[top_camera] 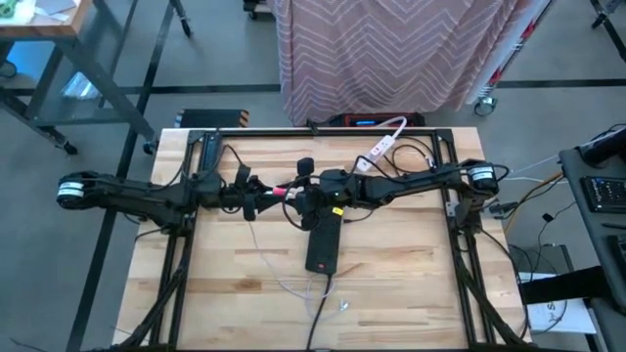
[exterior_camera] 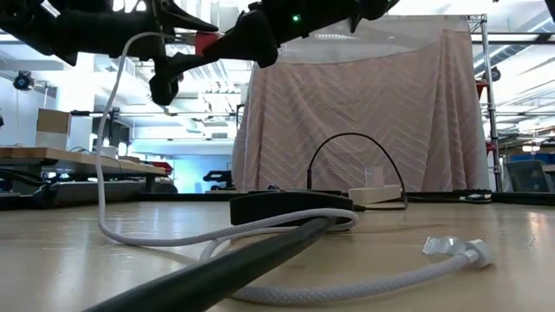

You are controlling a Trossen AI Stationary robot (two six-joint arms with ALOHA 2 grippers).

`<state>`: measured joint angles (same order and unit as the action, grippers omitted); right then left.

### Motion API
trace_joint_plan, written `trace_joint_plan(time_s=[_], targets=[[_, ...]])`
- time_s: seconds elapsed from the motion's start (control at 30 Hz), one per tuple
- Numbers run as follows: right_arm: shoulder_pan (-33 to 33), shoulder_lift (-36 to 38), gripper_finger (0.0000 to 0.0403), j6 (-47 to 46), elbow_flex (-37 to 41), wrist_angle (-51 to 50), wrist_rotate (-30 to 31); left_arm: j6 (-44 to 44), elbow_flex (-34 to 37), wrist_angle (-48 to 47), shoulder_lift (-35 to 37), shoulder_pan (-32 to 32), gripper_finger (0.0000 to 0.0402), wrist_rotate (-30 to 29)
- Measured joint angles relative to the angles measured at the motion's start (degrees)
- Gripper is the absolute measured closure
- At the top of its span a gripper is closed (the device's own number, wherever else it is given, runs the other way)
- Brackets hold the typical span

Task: Insert USB
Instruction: Insert the red charger adapter into the top black outlet extension

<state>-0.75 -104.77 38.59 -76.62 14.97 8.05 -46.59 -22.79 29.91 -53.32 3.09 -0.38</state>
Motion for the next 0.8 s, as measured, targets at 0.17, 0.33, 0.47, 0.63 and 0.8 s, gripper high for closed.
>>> trace_joint_plan(time_s=[0.17, 0.33, 0.47, 0.63, 0.8], targets=[[-0.02, 0.00, 0.0267, 0.07, 0.00, -0.56, -2.31, -0.92, 0.00, 0.35, -1.41, 0.00, 0.0242, 0.33], [-0.04, 0.00, 0.0242, -1.67, 0.02, -2.75, -1.87, -0.49, 0.00, 1.09, -3.56, -0.02, 0.0264, -1.37], [1.06, 1.49, 0.0201, -4.05, -0.05, -6.18, -1.85, 1.60, 0.00, 0.54, -3.07, -0.07, 0.0275, -1.60], [4.52, 6.44, 0.0162, -3.77, -0.13, -16.88, 1.62, 3.73, -1.70, -5.40, 1.15, -0.05, 0.0275, -1.09], [9.22, 14.99, 0.0131, -4.04, 0.00, -29.17, 9.09, 10.22, -13.28, -24.68, 6.82, 0.04, 0.0275, -1.39]])
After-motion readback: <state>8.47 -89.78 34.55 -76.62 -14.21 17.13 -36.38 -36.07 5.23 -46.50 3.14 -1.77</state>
